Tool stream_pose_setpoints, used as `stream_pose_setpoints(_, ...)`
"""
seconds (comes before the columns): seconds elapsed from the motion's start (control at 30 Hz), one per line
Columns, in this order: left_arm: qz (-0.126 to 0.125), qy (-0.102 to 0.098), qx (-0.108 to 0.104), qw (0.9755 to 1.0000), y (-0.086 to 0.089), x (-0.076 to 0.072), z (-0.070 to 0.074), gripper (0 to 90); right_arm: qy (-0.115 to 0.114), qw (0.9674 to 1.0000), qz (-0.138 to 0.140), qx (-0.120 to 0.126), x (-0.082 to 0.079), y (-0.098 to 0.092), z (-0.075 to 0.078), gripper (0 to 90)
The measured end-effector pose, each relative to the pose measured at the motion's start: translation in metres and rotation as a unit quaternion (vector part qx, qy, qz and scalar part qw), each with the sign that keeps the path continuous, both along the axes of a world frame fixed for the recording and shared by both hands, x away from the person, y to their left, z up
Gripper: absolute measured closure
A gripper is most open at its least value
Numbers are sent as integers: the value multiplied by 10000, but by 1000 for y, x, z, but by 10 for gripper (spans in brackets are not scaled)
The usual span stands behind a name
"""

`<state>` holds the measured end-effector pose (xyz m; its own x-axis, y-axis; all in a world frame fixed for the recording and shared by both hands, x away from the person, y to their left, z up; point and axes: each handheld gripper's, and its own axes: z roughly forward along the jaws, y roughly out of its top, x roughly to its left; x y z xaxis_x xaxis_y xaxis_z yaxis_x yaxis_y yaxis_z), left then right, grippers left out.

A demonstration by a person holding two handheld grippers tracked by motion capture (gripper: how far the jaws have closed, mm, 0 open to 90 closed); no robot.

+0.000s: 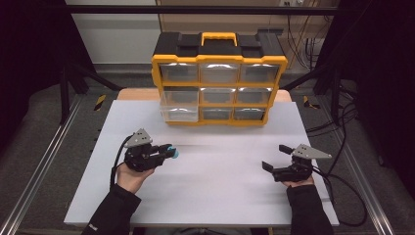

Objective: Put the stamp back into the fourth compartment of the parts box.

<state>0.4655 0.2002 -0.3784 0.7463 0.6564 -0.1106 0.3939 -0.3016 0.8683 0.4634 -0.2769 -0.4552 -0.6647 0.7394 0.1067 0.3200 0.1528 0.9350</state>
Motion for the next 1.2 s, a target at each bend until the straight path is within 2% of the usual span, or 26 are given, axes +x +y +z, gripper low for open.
stream_pose_setpoints(1.2, 95, -229, -36, 9997, 1, 16, 38, 717, -11, 10000, 4, 9, 0, 0, 0, 2)
